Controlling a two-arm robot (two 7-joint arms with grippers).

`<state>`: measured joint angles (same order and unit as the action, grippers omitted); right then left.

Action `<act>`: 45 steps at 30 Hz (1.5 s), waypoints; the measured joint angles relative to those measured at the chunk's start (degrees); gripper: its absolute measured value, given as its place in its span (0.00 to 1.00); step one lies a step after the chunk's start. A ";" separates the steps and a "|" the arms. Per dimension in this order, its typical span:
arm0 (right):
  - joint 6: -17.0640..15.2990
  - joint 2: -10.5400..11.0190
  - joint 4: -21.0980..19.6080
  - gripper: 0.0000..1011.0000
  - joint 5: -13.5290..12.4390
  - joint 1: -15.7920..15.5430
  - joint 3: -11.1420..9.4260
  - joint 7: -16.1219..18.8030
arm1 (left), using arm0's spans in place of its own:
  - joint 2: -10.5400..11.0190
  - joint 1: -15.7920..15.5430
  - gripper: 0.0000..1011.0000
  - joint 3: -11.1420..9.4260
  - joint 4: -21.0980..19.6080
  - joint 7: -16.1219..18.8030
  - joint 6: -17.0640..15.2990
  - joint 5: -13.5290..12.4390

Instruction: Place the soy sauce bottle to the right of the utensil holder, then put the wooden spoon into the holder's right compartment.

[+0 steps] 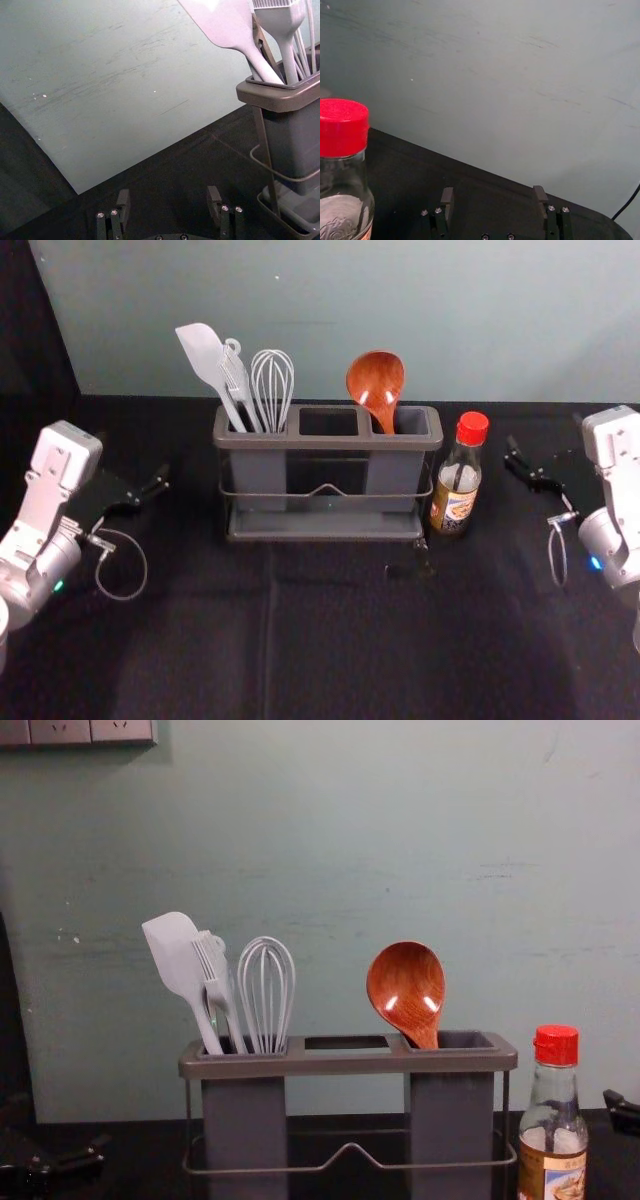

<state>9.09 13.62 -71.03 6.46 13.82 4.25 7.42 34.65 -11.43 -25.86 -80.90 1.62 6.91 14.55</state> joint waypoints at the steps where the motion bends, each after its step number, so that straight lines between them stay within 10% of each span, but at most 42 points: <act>1: 0.03 -0.04 0.03 0.99 0.00 -0.03 -0.01 0.02 | 0.00 0.00 0.99 0.00 0.00 0.00 0.00 0.00; 45: -0.04 0.03 -0.09 0.99 -0.09 0.03 -0.04 -0.06 | 0.00 0.00 0.99 0.00 0.00 0.00 0.00 0.00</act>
<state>9.06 13.64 -71.12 6.38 13.85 4.22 7.36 34.65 -11.43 -25.86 -80.90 1.62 6.91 14.55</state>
